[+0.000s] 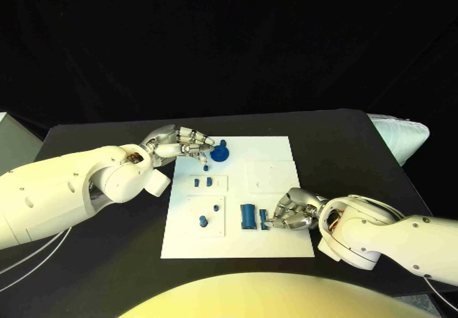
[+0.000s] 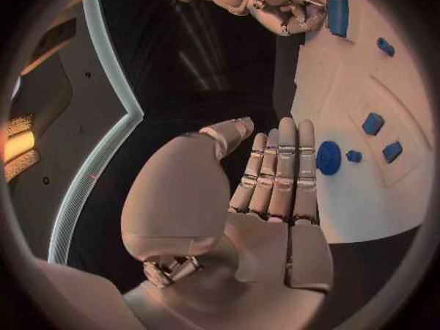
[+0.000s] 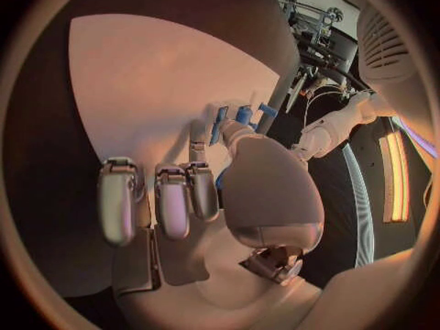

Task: Assemble the parts on the task board

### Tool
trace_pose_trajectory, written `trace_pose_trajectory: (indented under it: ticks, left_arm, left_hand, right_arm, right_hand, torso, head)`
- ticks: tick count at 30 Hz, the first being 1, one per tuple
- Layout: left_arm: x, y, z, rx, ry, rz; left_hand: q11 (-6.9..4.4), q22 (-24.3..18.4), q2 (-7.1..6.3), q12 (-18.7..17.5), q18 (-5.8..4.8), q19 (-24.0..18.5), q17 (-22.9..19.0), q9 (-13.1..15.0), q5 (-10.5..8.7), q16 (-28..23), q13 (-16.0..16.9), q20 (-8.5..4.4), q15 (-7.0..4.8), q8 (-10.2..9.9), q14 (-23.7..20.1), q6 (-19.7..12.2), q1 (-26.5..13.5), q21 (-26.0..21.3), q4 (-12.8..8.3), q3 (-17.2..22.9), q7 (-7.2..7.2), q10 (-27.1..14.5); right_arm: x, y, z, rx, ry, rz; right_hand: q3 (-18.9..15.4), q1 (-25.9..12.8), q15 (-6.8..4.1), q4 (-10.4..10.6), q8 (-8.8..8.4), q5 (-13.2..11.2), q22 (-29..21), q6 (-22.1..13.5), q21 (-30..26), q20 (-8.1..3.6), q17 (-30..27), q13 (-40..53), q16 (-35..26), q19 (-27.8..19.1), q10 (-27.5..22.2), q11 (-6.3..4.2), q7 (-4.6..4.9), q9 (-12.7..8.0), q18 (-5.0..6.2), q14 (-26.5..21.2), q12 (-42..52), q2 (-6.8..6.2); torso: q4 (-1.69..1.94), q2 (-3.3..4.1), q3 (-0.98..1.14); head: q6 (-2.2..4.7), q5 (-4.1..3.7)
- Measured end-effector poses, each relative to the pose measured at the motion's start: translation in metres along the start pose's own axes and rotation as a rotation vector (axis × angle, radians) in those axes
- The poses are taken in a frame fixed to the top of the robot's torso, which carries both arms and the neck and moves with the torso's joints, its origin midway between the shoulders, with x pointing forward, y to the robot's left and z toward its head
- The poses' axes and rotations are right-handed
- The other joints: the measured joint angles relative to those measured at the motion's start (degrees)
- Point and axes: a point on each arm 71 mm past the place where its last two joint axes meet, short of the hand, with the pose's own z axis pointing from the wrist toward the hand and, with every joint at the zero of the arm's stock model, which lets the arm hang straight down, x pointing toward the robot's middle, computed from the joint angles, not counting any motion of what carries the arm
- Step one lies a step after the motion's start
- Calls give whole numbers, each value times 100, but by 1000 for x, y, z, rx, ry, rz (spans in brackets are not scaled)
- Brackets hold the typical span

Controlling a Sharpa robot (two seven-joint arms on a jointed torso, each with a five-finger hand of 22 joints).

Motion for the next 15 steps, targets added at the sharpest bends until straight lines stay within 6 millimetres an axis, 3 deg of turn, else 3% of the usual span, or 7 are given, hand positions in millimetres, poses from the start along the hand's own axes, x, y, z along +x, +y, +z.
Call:
trace_pose_trajectory:
  ticks: [8,13,15]
  left_arm:
    - [0,0,0,0,0,0]
    - [0,0,0,0,0,0]
    - [0,0,0,2,0,0]
  left_hand:
    - [0,0,0,0,0,0,0,0,0,0,0,0,0,0,0,0,0,0,0,0,0,0]
    - [0,0,0,0,-1,1,-1,0,0,0,0,1,0,0,0,0,0,0,0,0,0,0]
    - [0,-8,0,0,0,22,-1,1,0,0,0,21,0,0,0,0,0,0,0,0,0,0]
  right_arm:
    - [-1,-1,0,-1,-11,3]
    - [-9,-3,-2,-19,-21,32]
    - [-16,-5,-2,-34,-26,55]
  right_hand:
    - [-16,24,0,-16,-13,0,-1,-2,0,0,0,0,0,0,0,0,2,-11,0,0,0,-24]
    - [-75,115,22,-9,-178,75,-1,-264,-249,0,0,0,-36,0,-6,58,139,-101,0,-22,-293,-115]
    - [-101,186,43,-34,-178,82,-1,-312,-337,0,0,0,-74,0,-10,95,143,-91,0,-2,-334,-122]
  torso:
    - [1,-1,2]
    - [2,-3,-1]
    - [3,-4,0]
  head:
    - [0,-9]
    - [0,-18]
    - [0,-26]
